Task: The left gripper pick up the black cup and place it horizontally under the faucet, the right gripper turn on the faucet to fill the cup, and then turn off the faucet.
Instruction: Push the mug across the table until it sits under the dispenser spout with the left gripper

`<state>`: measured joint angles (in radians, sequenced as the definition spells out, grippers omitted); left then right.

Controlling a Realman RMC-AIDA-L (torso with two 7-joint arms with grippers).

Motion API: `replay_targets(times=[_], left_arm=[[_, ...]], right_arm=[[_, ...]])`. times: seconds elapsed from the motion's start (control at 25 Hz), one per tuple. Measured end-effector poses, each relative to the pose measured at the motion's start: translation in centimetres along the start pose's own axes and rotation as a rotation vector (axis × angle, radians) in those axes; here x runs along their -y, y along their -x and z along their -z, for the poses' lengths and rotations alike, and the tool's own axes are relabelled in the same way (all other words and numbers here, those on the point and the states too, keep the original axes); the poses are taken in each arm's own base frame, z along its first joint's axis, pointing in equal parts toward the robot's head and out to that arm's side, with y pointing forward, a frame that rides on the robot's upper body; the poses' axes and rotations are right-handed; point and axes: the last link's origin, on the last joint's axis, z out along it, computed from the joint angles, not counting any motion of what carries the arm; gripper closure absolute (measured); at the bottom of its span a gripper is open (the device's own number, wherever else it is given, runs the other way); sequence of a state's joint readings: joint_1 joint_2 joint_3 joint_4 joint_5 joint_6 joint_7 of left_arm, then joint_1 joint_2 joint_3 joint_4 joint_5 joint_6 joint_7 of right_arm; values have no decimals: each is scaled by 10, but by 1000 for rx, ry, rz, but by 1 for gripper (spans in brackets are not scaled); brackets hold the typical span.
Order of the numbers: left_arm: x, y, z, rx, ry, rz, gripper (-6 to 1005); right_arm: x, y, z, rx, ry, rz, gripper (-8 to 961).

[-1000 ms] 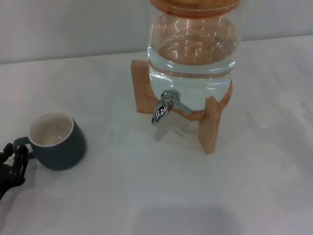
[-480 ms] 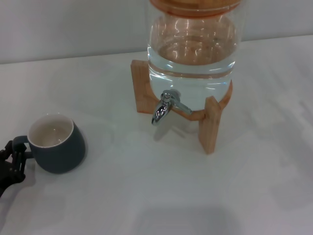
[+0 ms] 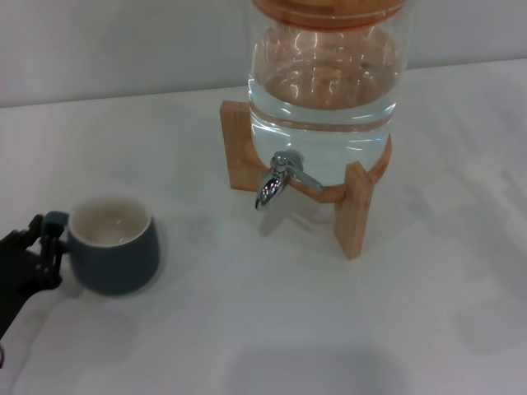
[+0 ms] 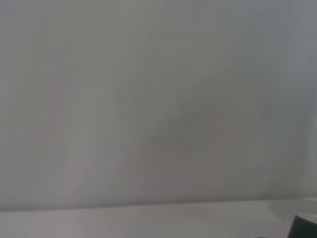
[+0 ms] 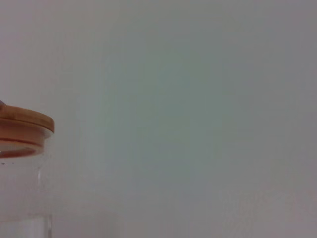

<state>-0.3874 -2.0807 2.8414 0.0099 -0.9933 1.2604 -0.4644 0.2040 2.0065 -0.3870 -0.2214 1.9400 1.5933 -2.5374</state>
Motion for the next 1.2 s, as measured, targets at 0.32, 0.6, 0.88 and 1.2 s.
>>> replay_targets(times=[0.32, 0.6, 0.88, 1.2], left_arm=[[-25, -9, -28, 11, 156, -25, 834], [-48, -9, -49, 60, 266, -39, 835], [-67, -7, -64, 111, 327, -61, 835], [-72, -12, -75, 113, 338, -77, 836]], right_arm=[[-5, -1, -2, 1, 20, -9, 158], [-7, 0, -3, 14, 32, -10, 158], [-9, 0, -4, 16, 41, -11, 158], [-10, -1, -6, 12, 51, -13, 158]])
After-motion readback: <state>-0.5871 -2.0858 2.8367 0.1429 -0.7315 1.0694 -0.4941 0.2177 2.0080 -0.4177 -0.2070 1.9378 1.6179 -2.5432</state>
